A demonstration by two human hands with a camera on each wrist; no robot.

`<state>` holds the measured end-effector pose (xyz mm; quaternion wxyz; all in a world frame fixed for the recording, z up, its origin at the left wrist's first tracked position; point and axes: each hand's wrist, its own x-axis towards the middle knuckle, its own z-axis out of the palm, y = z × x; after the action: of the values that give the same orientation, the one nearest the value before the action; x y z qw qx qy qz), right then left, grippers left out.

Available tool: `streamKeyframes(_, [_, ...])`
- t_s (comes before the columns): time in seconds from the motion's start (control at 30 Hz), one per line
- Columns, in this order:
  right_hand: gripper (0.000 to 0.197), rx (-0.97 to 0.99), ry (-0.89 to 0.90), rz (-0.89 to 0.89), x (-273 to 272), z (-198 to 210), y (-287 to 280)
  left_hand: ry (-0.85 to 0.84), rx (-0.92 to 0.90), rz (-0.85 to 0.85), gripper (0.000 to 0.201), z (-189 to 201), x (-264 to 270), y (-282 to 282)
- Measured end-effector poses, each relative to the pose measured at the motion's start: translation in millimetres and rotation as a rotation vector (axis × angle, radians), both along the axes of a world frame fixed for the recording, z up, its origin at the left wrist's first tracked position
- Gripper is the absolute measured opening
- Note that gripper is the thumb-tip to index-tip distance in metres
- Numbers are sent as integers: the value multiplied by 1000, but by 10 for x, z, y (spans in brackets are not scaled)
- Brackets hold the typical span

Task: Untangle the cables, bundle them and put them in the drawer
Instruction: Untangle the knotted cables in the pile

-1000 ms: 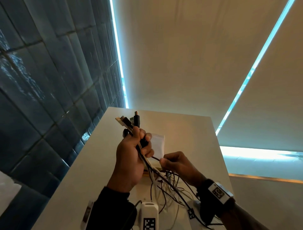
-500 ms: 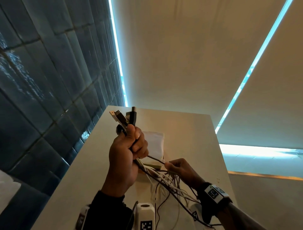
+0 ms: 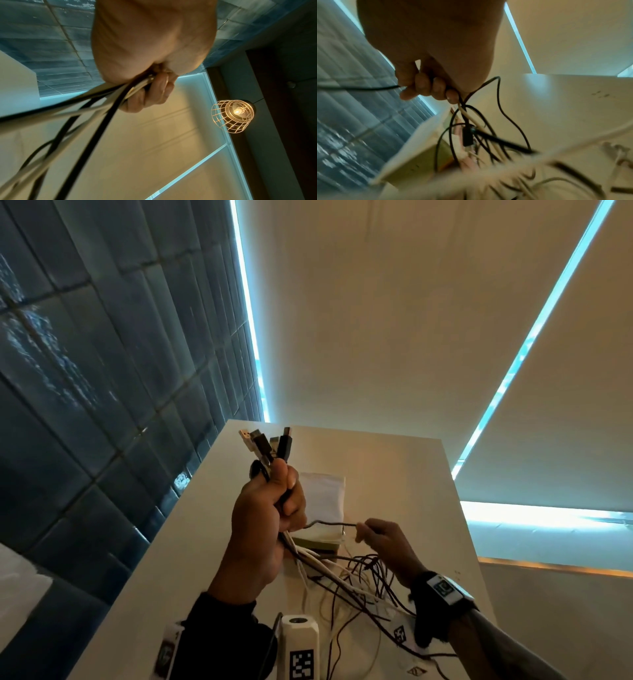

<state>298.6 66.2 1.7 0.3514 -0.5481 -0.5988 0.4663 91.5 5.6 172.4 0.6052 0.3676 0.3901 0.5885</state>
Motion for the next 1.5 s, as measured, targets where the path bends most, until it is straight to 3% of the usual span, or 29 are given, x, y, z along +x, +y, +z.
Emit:
streamKeyframes(0.13, [29,-46,289,-81,-32,307,-21,111,-96,87,36,-105,28,22])
streamKeyframes(0.27, [25,-33,464,-14,-69,627,-124,192,-195,77,37,-154,120,45])
streamKeyframes(0.43, [24,40,568,144,-129,955,-293,206,-394,-65,77,-138,285,98])
streamKeyframes(0.5, [24,68,600,180,-159,1050,-340,157,-427,-91,68,-96,325,95])
streamKeyframes(0.53, [24,79,603,196,-164,1084,-356,171,-421,-80,53,-96,343,101])
streamKeyframes(0.6, [23,107,569,231,-189,1130,-360,247,-396,-40,35,-125,376,95])
streamKeyframes(0.73, [21,183,483,161,-216,1136,-293,263,-389,-14,33,-179,428,53])
streamKeyframes(0.97, [29,183,365,135,-239,954,-236,-179,-320,11,25,-286,364,106])
streamKeyframes(1.13, [37,206,284,196,-225,925,-215,8,-210,208,23,-294,444,152])
streamKeyframes(1.3, [43,129,250,294,-260,815,-139,-40,-40,205,34,-241,492,159])
streamKeyframes(1.5, [47,137,110,256,-191,585,-40,-75,-33,221,32,-254,444,150])
